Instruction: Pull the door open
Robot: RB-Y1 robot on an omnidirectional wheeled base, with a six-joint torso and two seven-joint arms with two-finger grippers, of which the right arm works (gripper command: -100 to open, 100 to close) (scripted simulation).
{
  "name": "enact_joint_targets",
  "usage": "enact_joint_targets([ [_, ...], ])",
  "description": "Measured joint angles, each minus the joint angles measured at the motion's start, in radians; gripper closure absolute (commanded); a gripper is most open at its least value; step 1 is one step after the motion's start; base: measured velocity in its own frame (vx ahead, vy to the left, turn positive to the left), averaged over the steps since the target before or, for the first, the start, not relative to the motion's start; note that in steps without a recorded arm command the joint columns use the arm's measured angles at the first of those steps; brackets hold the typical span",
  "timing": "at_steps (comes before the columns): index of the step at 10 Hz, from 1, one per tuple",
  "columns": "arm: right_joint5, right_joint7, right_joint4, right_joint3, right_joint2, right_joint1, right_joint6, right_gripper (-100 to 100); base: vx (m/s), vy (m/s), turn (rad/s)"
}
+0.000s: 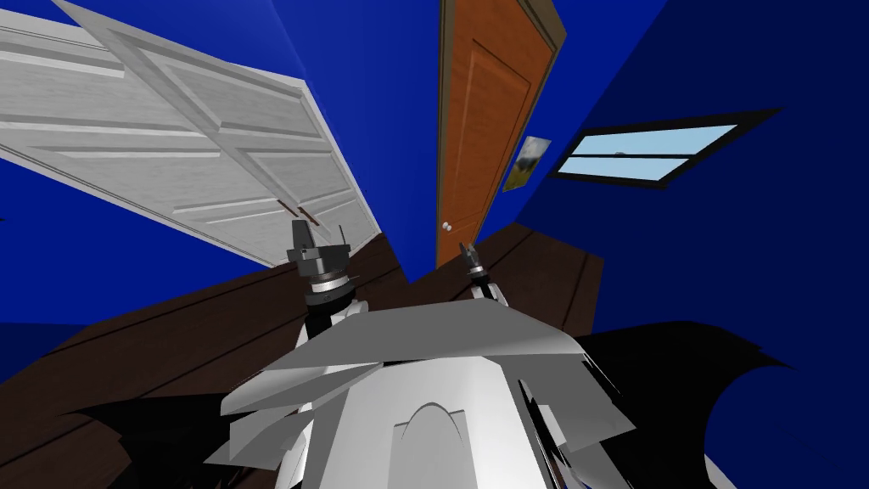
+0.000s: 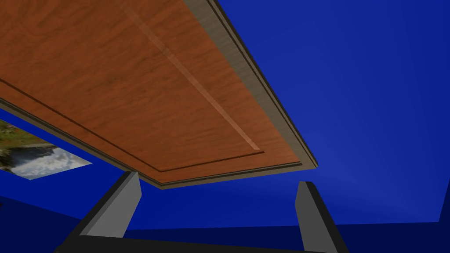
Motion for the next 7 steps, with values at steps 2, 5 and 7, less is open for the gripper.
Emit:
enact_joint_targets([
  [2, 0.017, 0.038, 0.043, -0.005, 0.002, -0.014, -0.009, -100, 0.080, -0.064, 0.062],
  [5, 0.040, 0.092, 0.100, -0.015, 0.001, -0.026, -0.023, -100, 0.082, -0.084, 0.057],
  [7, 0.056, 0.131, 0.150, -0.021, 0.004, -0.044, -0.035, -100, 0.086, -0.068, 0.064],
])
